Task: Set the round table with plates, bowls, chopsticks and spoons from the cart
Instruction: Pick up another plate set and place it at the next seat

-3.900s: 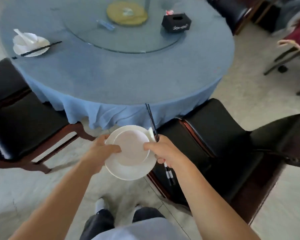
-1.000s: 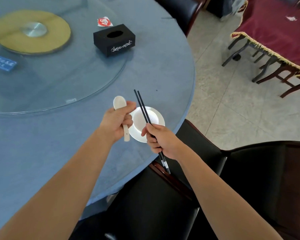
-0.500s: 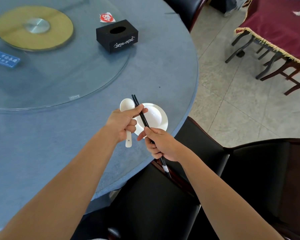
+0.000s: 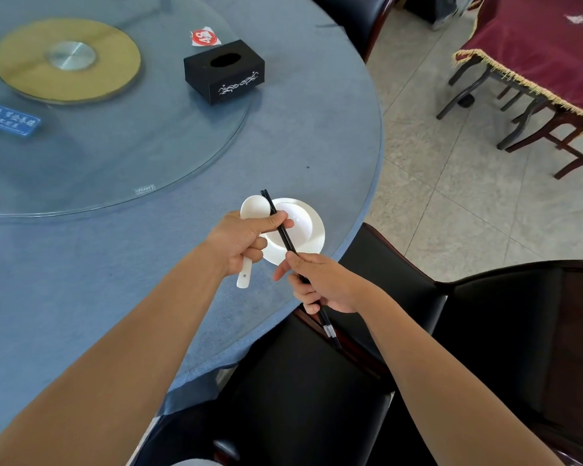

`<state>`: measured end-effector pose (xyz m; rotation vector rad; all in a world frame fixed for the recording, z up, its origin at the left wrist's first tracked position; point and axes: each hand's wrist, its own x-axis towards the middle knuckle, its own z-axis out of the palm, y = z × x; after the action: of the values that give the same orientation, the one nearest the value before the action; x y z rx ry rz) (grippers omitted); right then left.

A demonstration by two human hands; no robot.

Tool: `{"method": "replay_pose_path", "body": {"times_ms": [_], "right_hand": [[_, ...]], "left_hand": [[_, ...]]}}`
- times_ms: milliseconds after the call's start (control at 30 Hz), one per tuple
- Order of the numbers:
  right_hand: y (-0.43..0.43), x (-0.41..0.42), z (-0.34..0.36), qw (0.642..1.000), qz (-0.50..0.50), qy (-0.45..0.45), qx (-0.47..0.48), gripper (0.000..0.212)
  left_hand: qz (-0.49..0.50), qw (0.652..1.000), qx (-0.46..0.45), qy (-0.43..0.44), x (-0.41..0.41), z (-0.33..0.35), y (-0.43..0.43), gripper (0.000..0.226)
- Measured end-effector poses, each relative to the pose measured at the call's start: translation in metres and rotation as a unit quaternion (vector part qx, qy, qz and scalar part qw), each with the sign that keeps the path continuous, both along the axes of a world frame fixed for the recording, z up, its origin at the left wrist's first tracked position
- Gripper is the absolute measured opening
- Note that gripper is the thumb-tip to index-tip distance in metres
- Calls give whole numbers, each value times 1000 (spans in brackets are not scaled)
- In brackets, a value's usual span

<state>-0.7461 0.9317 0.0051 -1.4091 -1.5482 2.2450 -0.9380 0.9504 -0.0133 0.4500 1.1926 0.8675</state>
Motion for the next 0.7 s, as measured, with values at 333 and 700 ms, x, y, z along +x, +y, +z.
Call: {"method": "replay_pose_path", "body": {"times_ms": [333,700], "right_hand": [[-2,68,-8,994,-105,-25,17,30],[54,87,-64,906,-414,2,-84,22]], "left_hand": [[163,983,-78,-1,-2,-13,21,18],[119,985,-106,73,11,-42,128,29]]}}
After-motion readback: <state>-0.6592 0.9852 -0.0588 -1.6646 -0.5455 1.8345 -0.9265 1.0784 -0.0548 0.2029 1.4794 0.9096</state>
